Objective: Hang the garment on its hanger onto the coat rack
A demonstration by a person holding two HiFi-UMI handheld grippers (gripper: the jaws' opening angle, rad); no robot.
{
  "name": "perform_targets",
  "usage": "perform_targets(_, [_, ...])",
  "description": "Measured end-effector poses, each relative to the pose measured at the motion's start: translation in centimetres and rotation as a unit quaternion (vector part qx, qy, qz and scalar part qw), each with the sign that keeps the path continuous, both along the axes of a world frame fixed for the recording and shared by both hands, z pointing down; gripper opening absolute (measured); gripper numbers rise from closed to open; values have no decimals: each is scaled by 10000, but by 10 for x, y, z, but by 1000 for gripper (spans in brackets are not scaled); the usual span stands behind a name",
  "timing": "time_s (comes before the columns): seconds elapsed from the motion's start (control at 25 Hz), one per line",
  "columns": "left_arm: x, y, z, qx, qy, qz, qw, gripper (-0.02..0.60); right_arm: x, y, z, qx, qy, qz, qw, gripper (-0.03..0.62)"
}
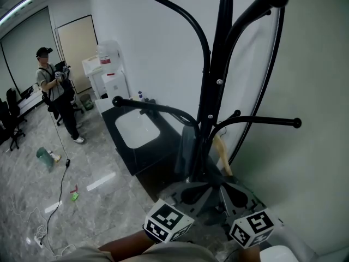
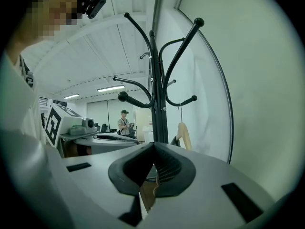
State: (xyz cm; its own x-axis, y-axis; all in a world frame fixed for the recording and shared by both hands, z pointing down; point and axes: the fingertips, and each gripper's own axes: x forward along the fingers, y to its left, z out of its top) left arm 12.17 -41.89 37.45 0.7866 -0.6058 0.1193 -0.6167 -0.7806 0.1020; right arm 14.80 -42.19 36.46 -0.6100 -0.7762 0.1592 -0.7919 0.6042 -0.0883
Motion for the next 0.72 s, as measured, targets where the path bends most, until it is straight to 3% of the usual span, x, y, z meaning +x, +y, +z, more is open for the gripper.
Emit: perform_targets(0.72, [-6, 10, -3, -12, 44, -54, 10000, 5, -7, 9, -2, 27, -10, -48, 10000, 15])
